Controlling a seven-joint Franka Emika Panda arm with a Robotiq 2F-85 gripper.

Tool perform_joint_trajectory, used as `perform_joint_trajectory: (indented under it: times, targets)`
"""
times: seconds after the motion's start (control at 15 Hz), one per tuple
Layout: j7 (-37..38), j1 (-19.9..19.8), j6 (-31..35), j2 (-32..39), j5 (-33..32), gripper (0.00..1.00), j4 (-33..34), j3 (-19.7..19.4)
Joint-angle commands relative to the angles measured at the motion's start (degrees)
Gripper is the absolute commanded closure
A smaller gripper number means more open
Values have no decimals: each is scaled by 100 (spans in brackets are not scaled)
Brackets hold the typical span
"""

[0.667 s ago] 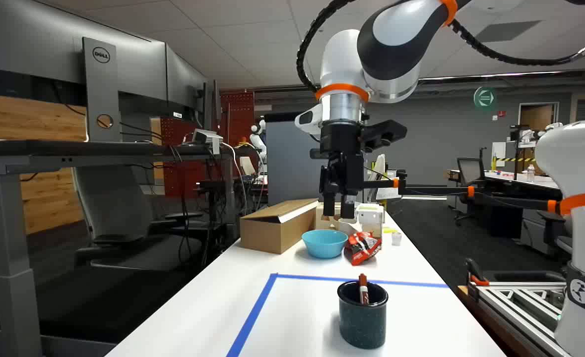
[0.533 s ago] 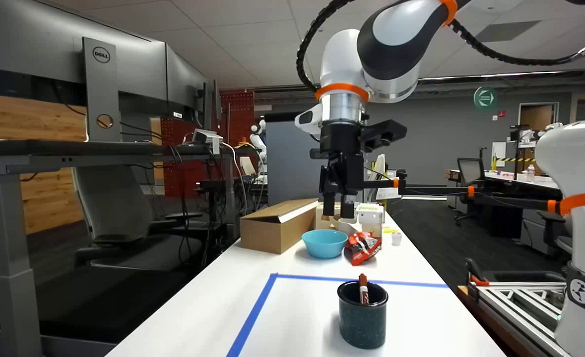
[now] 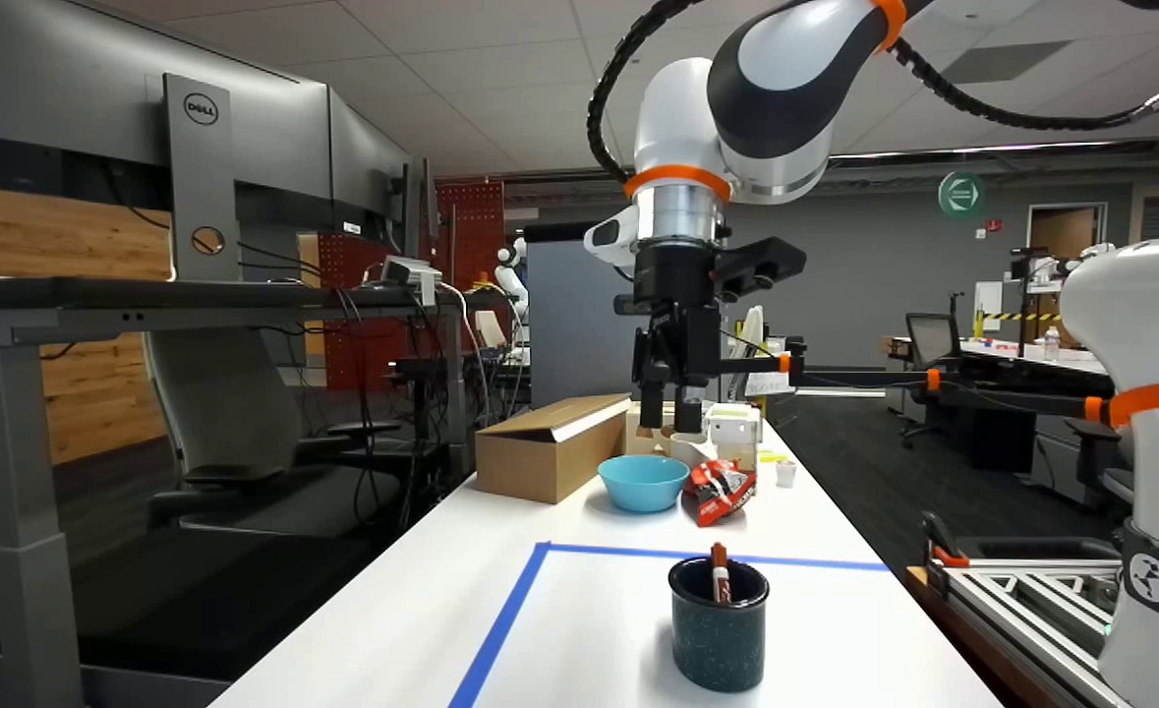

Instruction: Remove the marker from the mug cup and place it on the table

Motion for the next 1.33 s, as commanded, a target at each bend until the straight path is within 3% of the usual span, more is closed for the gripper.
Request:
perform_joint_trajectory:
  times: [0.0, 0.6, 0.93, 1.27]
  targets:
    - [-144, -162, -120, 48, 56, 0, 61, 159]
    - [-1649, -449, -2052, 924, -1121, 0, 1233, 354]
    - [-2177, -641, -1652, 1450, -2162, 0, 1146, 552]
    - [-2084, -763, -1028, 2000, -2703, 0, 1022, 717]
